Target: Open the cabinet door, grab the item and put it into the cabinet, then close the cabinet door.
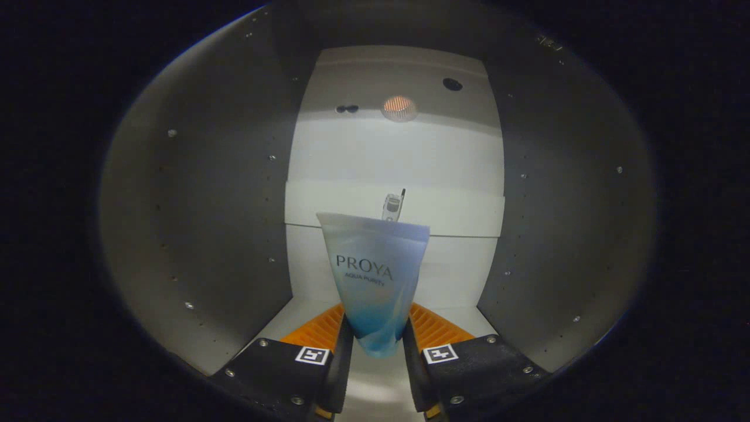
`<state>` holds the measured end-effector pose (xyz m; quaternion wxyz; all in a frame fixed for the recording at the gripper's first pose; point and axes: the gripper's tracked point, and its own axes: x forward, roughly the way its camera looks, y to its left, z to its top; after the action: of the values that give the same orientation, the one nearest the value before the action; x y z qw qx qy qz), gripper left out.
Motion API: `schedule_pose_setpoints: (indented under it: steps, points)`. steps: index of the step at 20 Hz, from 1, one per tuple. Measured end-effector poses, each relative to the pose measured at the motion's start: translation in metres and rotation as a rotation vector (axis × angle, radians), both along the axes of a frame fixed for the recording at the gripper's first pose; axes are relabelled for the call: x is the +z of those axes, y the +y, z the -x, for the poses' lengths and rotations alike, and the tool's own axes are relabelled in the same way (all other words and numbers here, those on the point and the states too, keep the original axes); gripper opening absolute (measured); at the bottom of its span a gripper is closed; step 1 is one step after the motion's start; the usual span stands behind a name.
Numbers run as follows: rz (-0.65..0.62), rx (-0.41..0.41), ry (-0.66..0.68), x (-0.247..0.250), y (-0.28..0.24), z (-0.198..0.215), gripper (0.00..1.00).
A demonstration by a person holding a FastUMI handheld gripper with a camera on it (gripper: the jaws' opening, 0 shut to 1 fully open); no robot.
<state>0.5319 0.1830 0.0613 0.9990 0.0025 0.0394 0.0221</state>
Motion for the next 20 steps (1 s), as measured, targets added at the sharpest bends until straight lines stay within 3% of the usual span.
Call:
schedule_pose_setpoints:
  steps: [7,11,16,20]
  points:
    - [-0.041,0.007,0.044,-0.03,-0.002,-0.023,0.44]
    - [-0.021,0.022,0.077,-0.036,0.001,-0.02,0.44]
    - [-0.095,0.011,0.122,-0.043,-0.001,-0.014,0.44]
    - [-0.053,0.029,0.187,-0.059,0.005,-0.01,0.45]
